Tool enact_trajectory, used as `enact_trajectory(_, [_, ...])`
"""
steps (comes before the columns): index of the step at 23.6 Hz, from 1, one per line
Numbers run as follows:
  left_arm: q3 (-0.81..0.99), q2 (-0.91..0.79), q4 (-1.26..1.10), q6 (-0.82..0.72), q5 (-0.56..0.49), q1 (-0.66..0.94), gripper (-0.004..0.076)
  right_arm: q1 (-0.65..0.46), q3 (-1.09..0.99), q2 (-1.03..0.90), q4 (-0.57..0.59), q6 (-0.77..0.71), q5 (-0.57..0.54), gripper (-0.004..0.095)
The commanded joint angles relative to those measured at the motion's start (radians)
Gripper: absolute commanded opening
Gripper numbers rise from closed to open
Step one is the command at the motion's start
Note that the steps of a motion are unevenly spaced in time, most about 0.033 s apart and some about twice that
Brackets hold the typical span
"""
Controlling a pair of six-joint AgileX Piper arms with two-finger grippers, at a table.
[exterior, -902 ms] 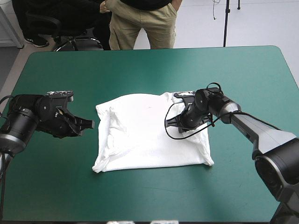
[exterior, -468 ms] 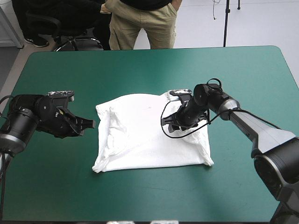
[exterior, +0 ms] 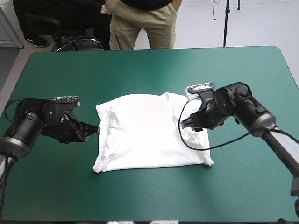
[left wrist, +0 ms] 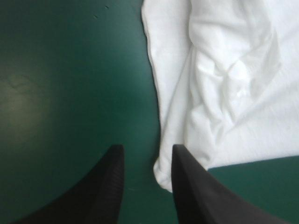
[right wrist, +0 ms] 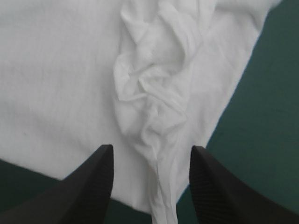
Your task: Fold the cloth
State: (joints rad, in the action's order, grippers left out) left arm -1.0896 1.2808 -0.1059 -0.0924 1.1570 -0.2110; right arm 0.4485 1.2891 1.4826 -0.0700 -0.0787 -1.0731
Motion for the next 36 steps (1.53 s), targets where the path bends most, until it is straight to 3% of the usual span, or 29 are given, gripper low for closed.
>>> enact_trajectory(1, [0.043,-0.047,-0.003,-0.051,-0.054,-0.067,0.0257,-0.028,-0.076,-0.114,0.014,-0.029,0.006,0.0468])
enact_trajectory(4, [0.091,-0.054,-0.003,-0.051,-0.068,-0.125,0.0310,-0.042,-0.149,-0.173,0.011,-0.052,0.006,0.0468])
enact_trajectory(9, [0.126,-0.054,-0.014,-0.099,-0.080,-0.181,0.0473,-0.043,-0.180,-0.215,0.011,-0.055,0.006,0.0468])
enact_trajectory(15, [0.219,-0.050,0.029,-0.189,-0.185,-0.193,0.0474,-0.043,-0.180,-0.215,0.011,-0.066,0.016,0.0442])
enact_trajectory(23, [0.333,0.078,0.040,-0.230,-0.332,-0.261,0.0444,-0.043,-0.180,-0.215,0.011,-0.070,0.022,0.0427])
enact_trajectory(25, [0.333,0.101,0.042,-0.230,-0.331,-0.261,0.0384,-0.043,-0.180,-0.215,0.011,-0.070,0.005,0.0422])
enact_trajectory(27, [0.333,0.119,0.036,-0.228,-0.331,-0.261,0.0222,-0.043,-0.180,-0.215,0.013,-0.070,-0.034,0.0422])
enact_trajectory(29, [0.333,0.119,0.038,-0.228,-0.336,-0.261,-0.0001,-0.043,-0.185,-0.215,0.013,-0.070,-0.071,0.0424])
enact_trajectory(36, [0.333,0.119,0.035,-0.220,-0.340,-0.261,-0.0017,0.007,-0.274,-0.199,0.026,-0.032,0.038,0.0424])
